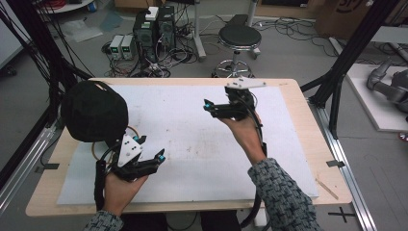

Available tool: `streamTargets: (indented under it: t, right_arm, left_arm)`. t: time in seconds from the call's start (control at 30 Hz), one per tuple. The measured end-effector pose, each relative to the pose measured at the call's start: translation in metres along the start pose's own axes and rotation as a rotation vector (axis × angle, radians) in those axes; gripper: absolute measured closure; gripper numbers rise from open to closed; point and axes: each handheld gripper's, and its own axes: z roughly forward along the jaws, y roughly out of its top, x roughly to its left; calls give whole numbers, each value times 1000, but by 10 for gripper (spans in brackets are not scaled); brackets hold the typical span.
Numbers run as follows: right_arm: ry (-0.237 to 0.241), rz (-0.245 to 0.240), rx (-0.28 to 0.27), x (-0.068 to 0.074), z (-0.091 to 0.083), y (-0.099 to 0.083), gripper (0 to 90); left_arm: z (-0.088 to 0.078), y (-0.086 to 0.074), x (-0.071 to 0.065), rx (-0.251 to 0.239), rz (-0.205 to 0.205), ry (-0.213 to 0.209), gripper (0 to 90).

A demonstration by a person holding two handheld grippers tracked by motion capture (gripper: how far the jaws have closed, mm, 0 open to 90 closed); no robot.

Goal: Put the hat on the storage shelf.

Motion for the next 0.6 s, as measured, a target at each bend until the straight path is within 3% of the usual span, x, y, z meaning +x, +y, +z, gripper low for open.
streamTargets:
  t: [0.13, 0.23, 0.33, 0.4, 0.43, 0.6]
  right_arm:
    - [-37, -2, 49, -19, -14, -44, 122]
    - [-61, -26, 119, -32, -20, -81, 121]
    - [-62, 51, 120, -46, -25, -114, 120]
    - [-67, 70, 117, -50, -26, -121, 116]
    - [-72, 105, 134, -55, -25, -132, 115]
    - [-80, 130, 133, -58, -25, -146, 115]
  left_arm:
    - [14, 1, -3, 26, 18, -22, 257]
    - [27, 0, -4, 42, 16, -31, 255]
    - [40, -1, -5, 72, 19, -40, 249]
    - [44, -2, -5, 75, 16, -39, 247]
    - [47, -3, -4, 84, 19, -39, 247]
    - [53, -6, -2, 89, -3, -39, 247]
